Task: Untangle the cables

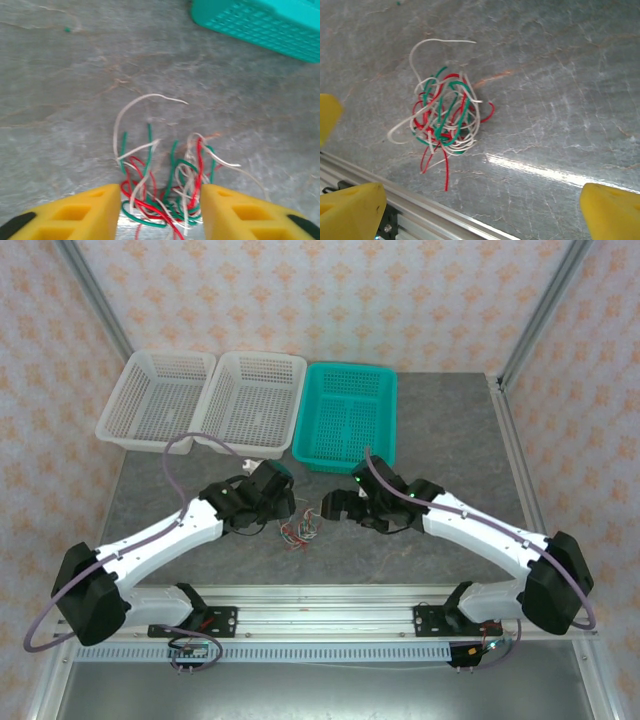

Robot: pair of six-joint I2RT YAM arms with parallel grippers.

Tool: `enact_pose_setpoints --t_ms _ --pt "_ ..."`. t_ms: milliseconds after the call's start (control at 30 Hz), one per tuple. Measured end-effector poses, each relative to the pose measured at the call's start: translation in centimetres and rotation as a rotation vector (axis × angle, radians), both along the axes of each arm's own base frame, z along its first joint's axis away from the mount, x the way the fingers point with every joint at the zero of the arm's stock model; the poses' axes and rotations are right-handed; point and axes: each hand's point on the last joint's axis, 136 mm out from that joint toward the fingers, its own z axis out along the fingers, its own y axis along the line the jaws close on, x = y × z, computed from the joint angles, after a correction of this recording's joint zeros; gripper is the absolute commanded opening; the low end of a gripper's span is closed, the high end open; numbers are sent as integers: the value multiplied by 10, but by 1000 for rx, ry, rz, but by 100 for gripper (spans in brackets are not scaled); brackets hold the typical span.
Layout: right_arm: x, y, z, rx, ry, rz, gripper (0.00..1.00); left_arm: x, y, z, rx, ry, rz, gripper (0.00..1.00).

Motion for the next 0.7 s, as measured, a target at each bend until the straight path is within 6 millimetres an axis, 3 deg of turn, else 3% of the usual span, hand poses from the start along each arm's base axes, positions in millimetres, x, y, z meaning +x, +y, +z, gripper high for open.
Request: enact_pose_setpoints --t_ms 200,367,400,500,567,700 --pt "3 3 1 24 1 -28 100 16 29 -31 94 79 69 47" --pt "6 7 3 42 -7 -37 97 28 23 -63 198 172 -17 48" --pt "7 8 2 41 -5 -38 91 32 20 -66 208 179 -29 48" --pt "11 11 -11 22 14 -49 62 45 13 -70 215 181 -53 48" --pt "15 15 -25 3 36 -56 56 47 13 -68 208 174 -57 49" --pt "22 26 -52 -5 82 -69 54 49 11 -56 179 138 -56 50"
